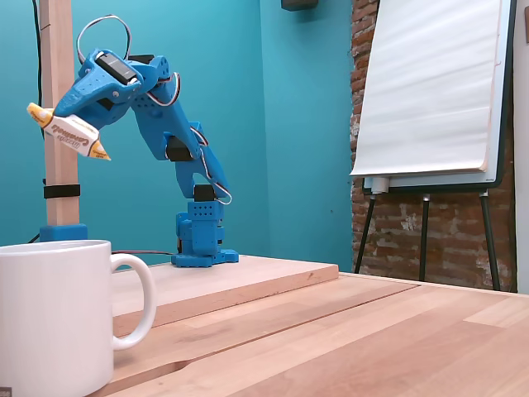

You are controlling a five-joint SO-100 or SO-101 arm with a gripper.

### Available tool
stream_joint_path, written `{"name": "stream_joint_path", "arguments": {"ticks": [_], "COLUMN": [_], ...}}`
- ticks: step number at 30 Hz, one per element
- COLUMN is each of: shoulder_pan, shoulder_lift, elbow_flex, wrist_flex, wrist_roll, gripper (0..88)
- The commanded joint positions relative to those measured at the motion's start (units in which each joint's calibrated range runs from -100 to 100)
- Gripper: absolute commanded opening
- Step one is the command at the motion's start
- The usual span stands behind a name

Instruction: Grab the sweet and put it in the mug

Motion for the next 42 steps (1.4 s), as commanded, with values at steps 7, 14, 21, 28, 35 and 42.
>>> {"name": "stream_joint_path", "arguments": {"ticks": [7,14,21,28,35,42], "shoulder_pan": [0.2,1.2,4.2,3.9,3.7,2.0], "shoulder_lift": [3.9,6.1,12.0,14.4,14.2,14.2], "elbow_flex": [-3.0,-1.9,-2.0,-2.0,-2.6,-2.6], "wrist_flex": [-14.3,-19.0,-23.7,-26.5,-26.4,-26.1], "wrist_roll": [-1.9,-1.7,-1.7,0.3,1.0,1.4], "gripper": [0.0,0.0,0.0,0.0,0.0,0.0]}}
